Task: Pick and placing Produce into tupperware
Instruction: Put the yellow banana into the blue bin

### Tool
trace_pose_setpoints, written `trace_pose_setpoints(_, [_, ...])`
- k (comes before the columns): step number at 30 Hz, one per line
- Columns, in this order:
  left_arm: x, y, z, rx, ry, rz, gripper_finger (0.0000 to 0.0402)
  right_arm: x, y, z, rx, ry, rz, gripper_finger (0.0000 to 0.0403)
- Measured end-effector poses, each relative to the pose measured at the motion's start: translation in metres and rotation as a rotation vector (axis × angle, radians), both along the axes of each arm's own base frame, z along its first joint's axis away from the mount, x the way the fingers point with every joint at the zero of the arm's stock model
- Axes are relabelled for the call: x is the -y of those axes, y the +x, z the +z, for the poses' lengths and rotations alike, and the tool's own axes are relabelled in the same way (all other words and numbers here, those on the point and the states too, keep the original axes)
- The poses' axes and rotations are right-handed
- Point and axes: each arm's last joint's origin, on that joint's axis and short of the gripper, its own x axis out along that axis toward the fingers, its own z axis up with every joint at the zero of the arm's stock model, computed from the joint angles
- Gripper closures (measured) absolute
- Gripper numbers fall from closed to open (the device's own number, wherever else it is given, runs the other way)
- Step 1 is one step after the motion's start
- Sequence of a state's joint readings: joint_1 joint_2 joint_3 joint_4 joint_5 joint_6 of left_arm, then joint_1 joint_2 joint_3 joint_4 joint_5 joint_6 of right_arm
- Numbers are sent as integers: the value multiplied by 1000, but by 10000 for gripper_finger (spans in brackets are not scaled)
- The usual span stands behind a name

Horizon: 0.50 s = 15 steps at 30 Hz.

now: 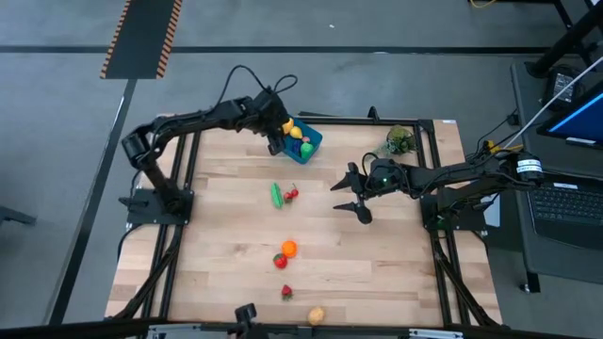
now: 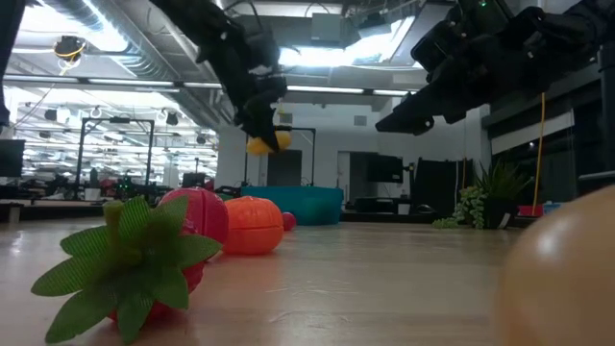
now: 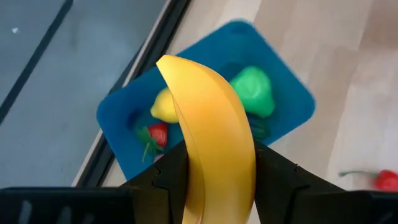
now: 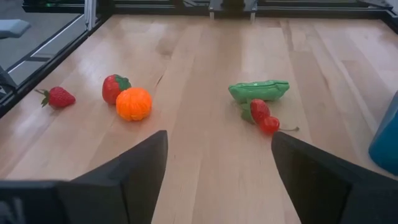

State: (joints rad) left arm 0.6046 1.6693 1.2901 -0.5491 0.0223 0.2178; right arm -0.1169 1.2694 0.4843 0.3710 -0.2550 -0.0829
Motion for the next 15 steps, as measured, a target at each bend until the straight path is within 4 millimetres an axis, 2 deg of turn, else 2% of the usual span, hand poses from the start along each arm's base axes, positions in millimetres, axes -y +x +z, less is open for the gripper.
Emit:
trace_pose_setpoints(7, [-18, 20, -4, -1, -34, -52, 270, 0, 0, 0, 3, -5, 2, 114])
trace_pose_setpoints(15, [-32, 41, -13, -140, -75, -133, 270, 0, 0, 0, 3, -5, 2, 114])
